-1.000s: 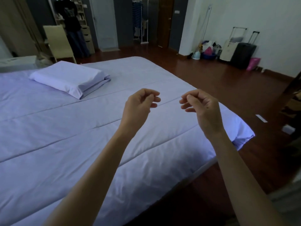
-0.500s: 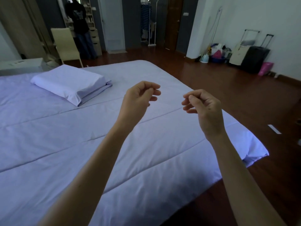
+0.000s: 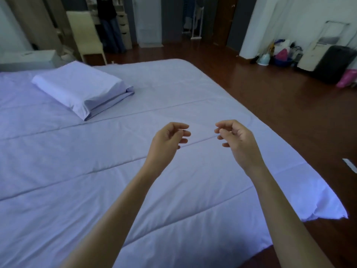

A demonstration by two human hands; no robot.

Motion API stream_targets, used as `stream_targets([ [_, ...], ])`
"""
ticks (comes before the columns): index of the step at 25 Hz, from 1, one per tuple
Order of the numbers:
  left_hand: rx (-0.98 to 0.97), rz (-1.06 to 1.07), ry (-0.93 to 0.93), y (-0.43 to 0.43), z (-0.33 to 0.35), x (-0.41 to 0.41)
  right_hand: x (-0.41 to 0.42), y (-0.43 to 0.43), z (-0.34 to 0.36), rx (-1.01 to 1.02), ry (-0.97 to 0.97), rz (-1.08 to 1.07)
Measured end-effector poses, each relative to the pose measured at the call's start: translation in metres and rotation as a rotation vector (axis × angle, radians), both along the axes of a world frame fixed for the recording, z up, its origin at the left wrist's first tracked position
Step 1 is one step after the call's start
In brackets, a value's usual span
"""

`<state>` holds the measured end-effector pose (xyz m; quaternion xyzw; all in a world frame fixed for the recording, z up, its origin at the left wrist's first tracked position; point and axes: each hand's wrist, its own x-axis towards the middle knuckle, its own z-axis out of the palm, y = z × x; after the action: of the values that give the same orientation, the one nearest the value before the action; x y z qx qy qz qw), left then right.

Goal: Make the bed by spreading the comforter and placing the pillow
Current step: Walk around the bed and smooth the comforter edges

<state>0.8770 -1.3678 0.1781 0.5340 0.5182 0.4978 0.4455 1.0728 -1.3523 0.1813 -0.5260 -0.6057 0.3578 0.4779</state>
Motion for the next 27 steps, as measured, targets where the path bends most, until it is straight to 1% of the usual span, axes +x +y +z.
stream_targets([
  [3, -0.105, 0.184, -0.003, 0.032, -0.055, 0.023, 0.011, 0.059, -0.051, -0.137, -0.053, 0.041],
  [5, -0.193, 0.339, 0.101, 0.059, -0.101, 0.044, 0.021, 0.092, -0.092, -0.247, -0.096, 0.101],
  [7, -0.250, 0.418, 0.265, 0.091, -0.146, 0.067, 0.032, 0.110, -0.133, -0.317, -0.108, 0.144],
  [8, -0.266, 0.405, 0.359, 0.108, -0.169, 0.077, 0.038, 0.117, -0.153, -0.340, -0.103, 0.162],
  [11, -0.395, 0.236, 0.719, 0.140, -0.252, 0.087, 0.051, 0.134, -0.209, -0.418, -0.131, 0.248],
  [12, -0.447, 0.200, 0.832, 0.136, -0.278, 0.077, 0.052, 0.134, -0.226, -0.430, -0.153, 0.285],
  [13, -0.471, 0.210, 0.932, 0.125, -0.301, 0.062, 0.053, 0.132, -0.240, -0.439, -0.170, 0.323],
  [15, -0.486, 0.362, 1.070, 0.087, -0.333, 0.025, 0.052, 0.126, -0.263, -0.460, -0.180, 0.360],
  [16, -0.529, 0.469, 1.097, 0.064, -0.340, 0.004, 0.048, 0.121, -0.270, -0.459, -0.183, 0.362],
  [18, -0.691, 0.686, 1.089, 0.008, -0.340, -0.032, 0.032, 0.106, -0.283, -0.428, -0.204, 0.343],
  [19, -0.769, 0.784, 1.084, -0.022, -0.339, -0.044, 0.020, 0.096, -0.290, -0.385, -0.232, 0.327],
  [20, -0.831, 0.872, 1.079, -0.053, -0.339, -0.050, 0.007, 0.083, -0.296, -0.297, -0.274, 0.339],
  [22, -1.002, 1.064, 1.003, -0.111, -0.341, -0.051, -0.021, 0.048, -0.307, -0.081, -0.405, 0.497],
  [24, -1.204, 1.307, 0.808, -0.146, -0.337, -0.045, -0.032, 0.013, -0.317, 0.103, -0.658, 0.735],
  [25, -1.270, 1.369, 0.731, -0.147, -0.333, -0.042, -0.026, 0.004, -0.324, 0.172, -0.772, 0.813],
  [26, -1.280, 1.370, 0.714, -0.139, -0.328, -0.036, -0.010, 0.004, -0.332, 0.229, -0.842, 0.840],
  [27, -1.195, 1.318, 0.778, -0.125, -0.327, -0.027, 0.013, 0.011, -0.340, 0.264, -0.869, 0.796],
])
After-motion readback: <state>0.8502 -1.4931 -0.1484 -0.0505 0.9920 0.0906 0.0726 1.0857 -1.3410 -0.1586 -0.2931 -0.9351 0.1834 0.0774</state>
